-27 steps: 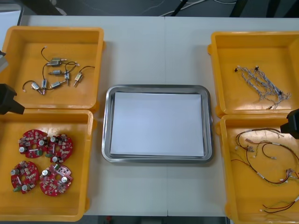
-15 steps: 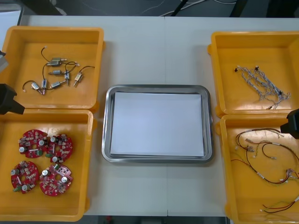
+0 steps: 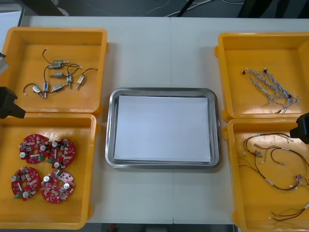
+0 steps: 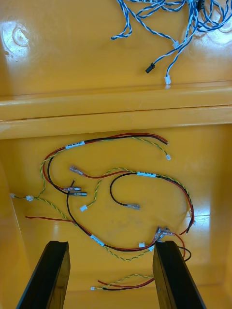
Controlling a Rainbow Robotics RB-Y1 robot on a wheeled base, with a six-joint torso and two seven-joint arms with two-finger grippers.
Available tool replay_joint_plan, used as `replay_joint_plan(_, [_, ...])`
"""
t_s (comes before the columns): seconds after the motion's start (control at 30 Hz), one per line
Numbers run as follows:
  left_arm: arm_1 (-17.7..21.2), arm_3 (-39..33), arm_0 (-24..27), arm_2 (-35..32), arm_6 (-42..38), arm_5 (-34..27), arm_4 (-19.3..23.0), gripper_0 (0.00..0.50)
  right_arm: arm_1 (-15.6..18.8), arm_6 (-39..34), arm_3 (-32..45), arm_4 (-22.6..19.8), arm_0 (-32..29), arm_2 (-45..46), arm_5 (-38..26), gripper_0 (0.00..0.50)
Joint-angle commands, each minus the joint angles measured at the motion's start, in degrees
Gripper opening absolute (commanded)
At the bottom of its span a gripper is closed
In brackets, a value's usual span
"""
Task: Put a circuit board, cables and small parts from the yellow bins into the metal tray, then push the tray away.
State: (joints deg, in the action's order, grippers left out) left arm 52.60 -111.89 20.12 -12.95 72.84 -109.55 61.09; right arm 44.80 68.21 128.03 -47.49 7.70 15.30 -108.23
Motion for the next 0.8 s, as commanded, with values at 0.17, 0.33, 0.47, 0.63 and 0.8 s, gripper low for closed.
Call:
replay_joint_plan(0.17, [2.86, -0.25, 1.94, 0.47, 0.73, -0.45, -0.27, 0.500, -0.24, 0.70, 0.65, 0.29, -0.14, -0.36, 0.30, 0.500])
replay_joint_plan(0.33, [2.86, -0.25, 1.94, 0.47, 0.73, -0.45, -0.27, 0.500, -0.24, 0.70, 0.65, 0.29, -0.14, -0.36, 0.30, 0.500])
replay_joint_plan(0.47, [2.86, -0.25, 1.94, 0.47, 0.73, -0.45, -0.27, 0.500, -0.24, 0.70, 0.65, 0.29, -0.14, -0.36, 0.30, 0.500])
replay_joint_plan(0.63, [2.86, -0.25, 1.94, 0.47, 0.73, -0.45, -0.27, 0.500, -0.24, 0.70, 0.65, 0.29, -0.14, -0.36, 0.30, 0.500])
replay_joint_plan(0.8, [2.86, -0.25, 1.94, 0.47, 0.73, -0.45, -0.27, 0.500, -0.24, 0.70, 0.65, 0.29, -0.14, -0.36, 0.30, 0.500])
